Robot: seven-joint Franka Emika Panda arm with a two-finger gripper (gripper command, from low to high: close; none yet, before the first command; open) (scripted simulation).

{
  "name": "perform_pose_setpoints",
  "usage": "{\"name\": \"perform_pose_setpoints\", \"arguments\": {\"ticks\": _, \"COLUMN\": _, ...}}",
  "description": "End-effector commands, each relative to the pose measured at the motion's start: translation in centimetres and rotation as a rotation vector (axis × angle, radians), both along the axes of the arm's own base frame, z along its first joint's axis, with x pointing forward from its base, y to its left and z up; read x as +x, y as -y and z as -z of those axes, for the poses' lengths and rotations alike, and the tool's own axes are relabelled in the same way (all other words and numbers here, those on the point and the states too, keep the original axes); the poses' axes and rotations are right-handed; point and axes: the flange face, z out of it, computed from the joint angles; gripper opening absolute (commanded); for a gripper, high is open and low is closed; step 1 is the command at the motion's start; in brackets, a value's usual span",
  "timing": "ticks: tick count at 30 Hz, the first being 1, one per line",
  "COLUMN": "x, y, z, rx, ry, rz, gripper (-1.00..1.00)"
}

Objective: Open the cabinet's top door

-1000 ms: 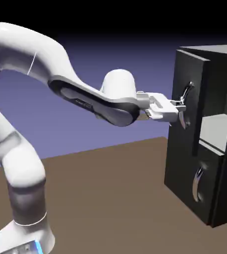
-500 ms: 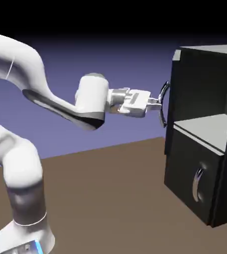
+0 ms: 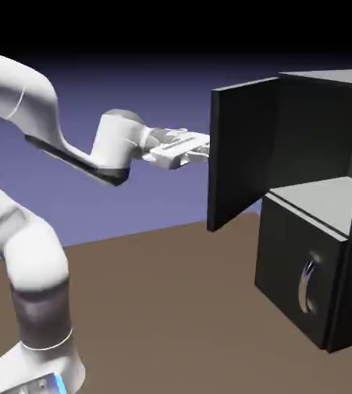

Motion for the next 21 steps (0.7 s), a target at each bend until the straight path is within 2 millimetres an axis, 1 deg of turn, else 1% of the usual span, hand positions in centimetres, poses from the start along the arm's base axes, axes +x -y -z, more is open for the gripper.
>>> {"name": "perform_pose_setpoints", "arguments": {"ticks": 1, "x": 0.0, "y": -0.7, "z": 0.0, "rx": 0.000, "ry": 0.000, "rz": 0.024, "gripper": -1.00}}
{"name": "perform_pose_setpoints", "arguments": {"ticks": 11, "x": 1.2, "y": -7.4, "z": 0.0, "rx": 0.000, "ry": 0.000, "rz": 0.264, "gripper": -1.00}}
{"name": "perform_pose_setpoints", "arguments": {"ticks": 17, "x": 2.5, "y": -10.7, "z": 0.0, "rx": -0.001, "ry": 0.000, "rz": 0.388, "gripper": -1.00}}
{"name": "perform_pose_setpoints", "arguments": {"ticks": 20, "x": 3.1, "y": -12.0, "z": 0.0, "rx": 0.000, "ry": 0.000, "rz": 0.438, "gripper": -1.00}}
{"name": "perform_pose_setpoints", "arguments": {"ticks": 21, "x": 3.1, "y": -12.0, "z": 0.0, "rx": 0.000, "ry": 0.000, "rz": 0.438, "gripper": 1.00}}
